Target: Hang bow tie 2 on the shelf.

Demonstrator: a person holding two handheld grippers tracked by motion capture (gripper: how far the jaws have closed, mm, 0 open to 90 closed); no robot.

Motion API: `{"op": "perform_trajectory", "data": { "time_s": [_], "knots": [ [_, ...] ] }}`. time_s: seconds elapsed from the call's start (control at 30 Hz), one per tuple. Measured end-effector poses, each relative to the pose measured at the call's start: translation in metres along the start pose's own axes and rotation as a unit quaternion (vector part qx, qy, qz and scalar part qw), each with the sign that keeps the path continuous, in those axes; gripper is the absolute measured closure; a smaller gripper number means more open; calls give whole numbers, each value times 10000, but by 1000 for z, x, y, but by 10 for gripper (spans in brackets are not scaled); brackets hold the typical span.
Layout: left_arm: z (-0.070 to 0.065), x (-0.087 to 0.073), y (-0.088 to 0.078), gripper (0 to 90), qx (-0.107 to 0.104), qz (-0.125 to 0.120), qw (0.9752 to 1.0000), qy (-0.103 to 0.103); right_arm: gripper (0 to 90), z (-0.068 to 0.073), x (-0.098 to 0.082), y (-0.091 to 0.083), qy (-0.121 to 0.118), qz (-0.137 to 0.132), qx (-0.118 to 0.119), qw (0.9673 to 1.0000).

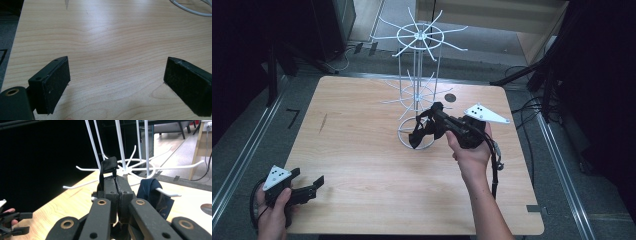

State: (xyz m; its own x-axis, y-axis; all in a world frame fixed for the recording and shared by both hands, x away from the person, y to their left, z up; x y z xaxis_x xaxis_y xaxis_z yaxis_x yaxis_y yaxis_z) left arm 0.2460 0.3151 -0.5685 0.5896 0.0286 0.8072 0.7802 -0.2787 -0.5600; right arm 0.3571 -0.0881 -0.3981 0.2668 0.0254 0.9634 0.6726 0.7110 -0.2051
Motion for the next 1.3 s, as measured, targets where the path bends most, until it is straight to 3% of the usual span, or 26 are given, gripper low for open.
{"op": "perform_trajectory", "data": {
  "time_s": [0.53,0.63,1.13,1.3],
  "knots": [
    [0,0,0,73,5,0,10000,3,899,-1,-12,21,-197,98,-386,9990],
    [0,0,0,73,3,-4,10000,1,852,-3,-13,23,-259,75,-506,9984],
    [0,0,0,73,15,7,10000,5,775,-13,-38,13,-178,165,-531,9983],
    [0,0,0,73,16,-4,10000,4,692,-15,-47,5,-198,241,-547,9980]
  ]
}}
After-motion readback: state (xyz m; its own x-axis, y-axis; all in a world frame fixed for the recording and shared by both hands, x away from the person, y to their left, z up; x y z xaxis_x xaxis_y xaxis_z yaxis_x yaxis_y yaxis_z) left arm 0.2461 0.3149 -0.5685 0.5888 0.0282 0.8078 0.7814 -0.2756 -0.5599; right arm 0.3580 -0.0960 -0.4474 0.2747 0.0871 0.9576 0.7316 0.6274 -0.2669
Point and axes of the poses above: each handheld gripper's, and its own axes: y roughly forward along the jaws, x roughly out of its top, z roughly to its left, the point moved 8 cm from there along y, roughly forward along the jaws, and after that the axes turned 5 degrees about -y, right-handed, at the moved point
